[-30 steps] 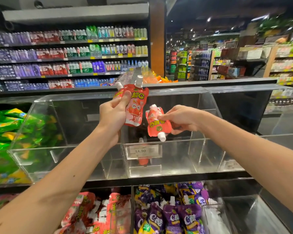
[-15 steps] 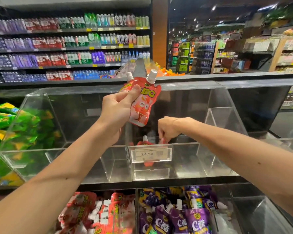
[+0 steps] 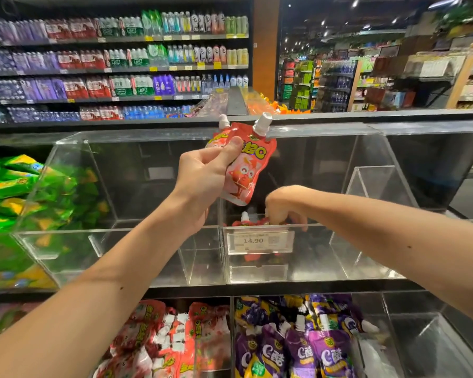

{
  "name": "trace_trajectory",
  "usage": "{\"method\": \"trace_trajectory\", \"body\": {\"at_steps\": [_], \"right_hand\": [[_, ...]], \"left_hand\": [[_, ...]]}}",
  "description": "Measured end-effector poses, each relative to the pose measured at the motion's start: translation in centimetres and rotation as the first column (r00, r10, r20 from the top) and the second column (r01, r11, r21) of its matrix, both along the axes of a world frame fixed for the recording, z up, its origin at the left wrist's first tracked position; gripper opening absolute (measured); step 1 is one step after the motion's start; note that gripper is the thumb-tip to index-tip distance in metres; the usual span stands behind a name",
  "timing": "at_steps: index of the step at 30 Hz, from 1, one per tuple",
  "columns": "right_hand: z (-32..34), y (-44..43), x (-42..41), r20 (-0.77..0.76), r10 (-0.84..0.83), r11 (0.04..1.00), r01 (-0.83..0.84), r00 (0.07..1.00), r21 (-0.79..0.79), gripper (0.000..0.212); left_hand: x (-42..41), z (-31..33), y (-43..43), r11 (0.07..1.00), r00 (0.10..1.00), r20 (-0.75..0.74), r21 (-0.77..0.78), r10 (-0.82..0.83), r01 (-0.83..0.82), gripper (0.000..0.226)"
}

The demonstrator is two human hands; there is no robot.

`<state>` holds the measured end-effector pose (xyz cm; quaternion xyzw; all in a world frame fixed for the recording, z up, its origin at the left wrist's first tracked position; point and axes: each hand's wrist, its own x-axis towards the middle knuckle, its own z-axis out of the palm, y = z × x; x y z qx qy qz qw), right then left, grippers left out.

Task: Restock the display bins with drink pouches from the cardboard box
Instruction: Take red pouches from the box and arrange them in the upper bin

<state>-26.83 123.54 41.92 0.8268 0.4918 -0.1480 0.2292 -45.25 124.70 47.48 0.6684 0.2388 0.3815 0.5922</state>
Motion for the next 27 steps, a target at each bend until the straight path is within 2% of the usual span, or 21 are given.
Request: {"method": "trace_trajectory", "body": {"at_steps": [3,6,7,9,11,12,13,15,16,17,21,23,25,26,27], "right_hand": [[-0.7,0.3,0.7,-0.232,-0.138,0.990,0.139,0.963,-0.014,0.022],[-1.0,0.5,0.9,-0.415,-0.235,0.963,0.268,0.879,0.023,0.026],[-0.7,0.3,0.9,-0.464,-0.254,0.955,0.296,0.849,0.019,0.022],[0.3,-0.4,1.1,-0.545,-0.288,0.937,0.350,0.787,0.011,0.029],[2.4,-1.9,1.3,-0.654,-0.231,0.911,0.396,0.720,0.114,0.037],[3.8,-3.0,1.1,-0.760,-0.145,0.879,0.435,0.633,0.194,0.034],[5.2,-4.4,0.7,-0.869,-0.021,0.842,0.477,0.494,0.251,0.028],[7.2,-7.2,-0.2,-0.958,0.242,0.809,0.513,0.155,0.287,0.022],[7.6,-8.5,-0.6,-0.945,0.322,0.805,0.512,0.048,0.301,0.023],[7.7,-9.4,-0.9,-0.931,0.366,0.789,0.526,0.012,0.317,0.021],[6.5,-10.5,-0.4,-0.934,0.341,0.630,0.711,0.110,0.314,0.016],[6.2,-10.7,0.3,-0.937,0.260,0.563,0.753,0.232,0.342,0.014],[6.1,-10.9,1.3,-0.934,0.171,0.535,0.767,0.313,0.354,0.018],[6.0,-11.0,1.9,-0.917,0.135,0.529,0.755,0.376,0.388,0.016],[6.0,-11.1,2.3,-0.873,0.089,0.535,0.717,0.479,0.447,0.011]], "left_hand": [[-0.2,-0.1,-0.3,1.000,1.000,-0.005,-0.002,-0.006,0.006,0.037],[-0.4,0.0,-0.5,1.000,1.000,-0.005,-0.002,-0.009,0.009,0.036],[-0.4,0.0,-0.6,1.000,1.000,-0.010,-0.002,-0.010,0.010,0.036],[-0.4,0.0,-0.9,1.000,0.999,-0.029,-0.002,-0.016,0.016,0.039],[-0.3,0.2,-1.3,0.999,0.999,-0.029,-0.029,-0.035,0.034,0.041],[-0.2,0.3,-1.5,0.998,0.998,-0.027,-0.047,-0.050,0.048,0.040],[-0.1,0.5,-1.8,0.996,0.997,-0.025,-0.065,-0.071,0.069,0.040],[0.3,0.9,-2.4,0.988,0.992,-0.003,-0.095,-0.123,0.122,0.038],[0.6,1.0,-2.7,0.983,0.989,0.008,-0.111,-0.145,0.145,0.037],[0.9,1.1,-3.2,0.978,0.987,0.018,-0.132,-0.163,0.163,0.036],[2.7,1.0,-4.6,0.951,0.966,0.001,-0.176,-0.257,0.253,0.037],[3.5,0.6,-5.0,0.930,0.948,-0.035,-0.209,-0.315,0.301,0.040],[4.1,0.1,-4.9,0.929,0.944,-0.068,-0.215,-0.322,0.302,0.041],[4.4,0.0,-4.6,0.949,0.956,-0.088,-0.181,-0.279,0.260,0.038],[4.7,0.0,-4.2,0.972,0.973,-0.102,-0.134,-0.206,0.192,0.035]]}}
